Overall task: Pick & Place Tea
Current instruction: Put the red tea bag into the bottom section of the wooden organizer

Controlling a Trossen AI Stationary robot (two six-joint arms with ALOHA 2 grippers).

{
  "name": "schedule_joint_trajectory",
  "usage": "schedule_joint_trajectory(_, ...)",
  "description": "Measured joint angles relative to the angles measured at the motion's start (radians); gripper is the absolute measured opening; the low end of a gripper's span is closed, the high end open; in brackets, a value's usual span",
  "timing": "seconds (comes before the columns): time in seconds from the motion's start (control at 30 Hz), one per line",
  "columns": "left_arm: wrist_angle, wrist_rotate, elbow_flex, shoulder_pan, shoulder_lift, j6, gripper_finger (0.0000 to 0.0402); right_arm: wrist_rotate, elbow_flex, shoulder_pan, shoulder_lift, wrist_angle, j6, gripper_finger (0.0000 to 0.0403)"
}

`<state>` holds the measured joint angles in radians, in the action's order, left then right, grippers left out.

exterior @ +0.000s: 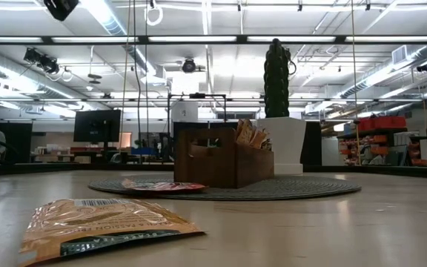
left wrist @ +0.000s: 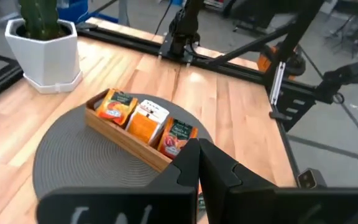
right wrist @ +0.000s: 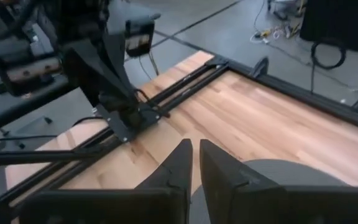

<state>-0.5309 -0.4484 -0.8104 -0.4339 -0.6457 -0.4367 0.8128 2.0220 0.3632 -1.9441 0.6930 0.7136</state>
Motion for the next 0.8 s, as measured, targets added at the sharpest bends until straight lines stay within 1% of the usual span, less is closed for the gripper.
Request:
schedule_joint_trajectory(0.13, 0.012, -0.001, 0.000, 0.000, -0.045, -0.004, 0.0009, 0.053, 0.000, 0.027, 0.041, 0.027, -0.004, 0.0039)
schedule_joint_trajectory(0.23, 0.013, -0.001, 0.000, 0.000, -0.080, -0.006, 0.0009, 0.066, 0.000, 0.043, 0.055, 0.056, 0.002, 0.0039)
schedule_joint_trajectory(0.3, 0.014, -0.001, 0.000, 0.000, -0.108, -0.035, 0.0009, 0.064, 0.000, 0.052, 0.058, 0.084, 0.004, 0.0039)
schedule_joint_trajectory(0.4, 0.017, -0.009, 0.000, 0.000, -0.151, -0.125, 0.0009, 0.079, 0.000, 0.067, 0.059, 0.094, 0.010, 0.0039)
schedule_joint_trajectory(0.47, 0.042, -0.047, 0.000, -0.007, -0.179, -0.154, 0.0008, 0.098, 0.000, 0.083, 0.059, 0.095, -0.007, 0.0039)
schedule_joint_trajectory(0.57, 0.105, -0.103, 0.000, -0.025, -0.200, -0.155, 0.0004, 0.123, 0.000, 0.114, 0.059, 0.113, -0.002, 0.0039)
schedule_joint_trajectory(0.63, 0.117, -0.118, 0.000, -0.027, -0.214, -0.159, 0.0004, 0.131, 0.000, 0.137, 0.061, 0.147, 0.010, 0.0039)
schedule_joint_trajectory(0.7, 0.129, -0.138, 0.025, -0.046, -0.224, -0.200, 0.0005, 0.138, 0.000, 0.158, 0.063, 0.206, 0.041, 0.0039)
schedule_joint_trajectory(0.8, 0.151, -0.161, 0.111, -0.098, -0.223, -0.326, 0.0005, 0.140, 0.000, 0.180, 0.067, 0.308, 0.131, 0.0039)
